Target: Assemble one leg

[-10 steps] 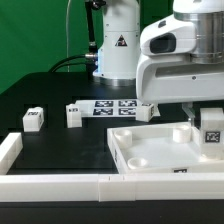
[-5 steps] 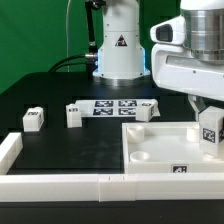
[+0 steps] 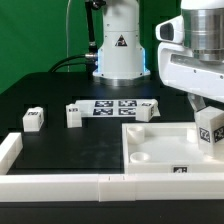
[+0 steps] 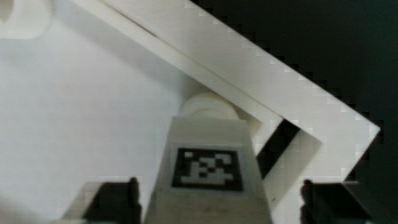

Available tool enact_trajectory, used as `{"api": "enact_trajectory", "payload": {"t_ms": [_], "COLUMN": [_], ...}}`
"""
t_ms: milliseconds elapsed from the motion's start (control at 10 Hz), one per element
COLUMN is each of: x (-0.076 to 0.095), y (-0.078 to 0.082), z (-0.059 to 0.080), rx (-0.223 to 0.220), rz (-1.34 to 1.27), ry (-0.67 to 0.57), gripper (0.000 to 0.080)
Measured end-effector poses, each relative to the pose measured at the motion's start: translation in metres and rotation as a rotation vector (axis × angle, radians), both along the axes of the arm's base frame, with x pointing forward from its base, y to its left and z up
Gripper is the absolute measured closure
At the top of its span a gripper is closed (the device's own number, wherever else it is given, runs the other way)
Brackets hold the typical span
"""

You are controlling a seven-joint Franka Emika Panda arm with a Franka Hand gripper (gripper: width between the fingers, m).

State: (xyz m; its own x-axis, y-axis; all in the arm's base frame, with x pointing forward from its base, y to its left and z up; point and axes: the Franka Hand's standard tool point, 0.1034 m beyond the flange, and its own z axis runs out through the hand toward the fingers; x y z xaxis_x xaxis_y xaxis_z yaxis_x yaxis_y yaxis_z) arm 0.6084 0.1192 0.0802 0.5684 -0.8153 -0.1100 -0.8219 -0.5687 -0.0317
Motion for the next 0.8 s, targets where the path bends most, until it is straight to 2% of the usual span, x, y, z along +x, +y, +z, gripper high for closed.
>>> {"api": "enact_trajectory", "payload": {"t_ms": [100, 200, 300, 800], "x": [0.000, -0.001, -0.001, 0.000], "y": [0.000, -0.001, -0.002, -0.010], "z": [-0.001, -0.001, -0.003, -0.004], "rx": [0.001, 0.006, 0.011, 0.031], "rz": [0.071, 0.249, 0.349, 0.905], "ry": [-0.006, -0.025, -0.033, -0.091], "gripper": [0.0276, 0.0176, 0.0156, 0.0150]}}
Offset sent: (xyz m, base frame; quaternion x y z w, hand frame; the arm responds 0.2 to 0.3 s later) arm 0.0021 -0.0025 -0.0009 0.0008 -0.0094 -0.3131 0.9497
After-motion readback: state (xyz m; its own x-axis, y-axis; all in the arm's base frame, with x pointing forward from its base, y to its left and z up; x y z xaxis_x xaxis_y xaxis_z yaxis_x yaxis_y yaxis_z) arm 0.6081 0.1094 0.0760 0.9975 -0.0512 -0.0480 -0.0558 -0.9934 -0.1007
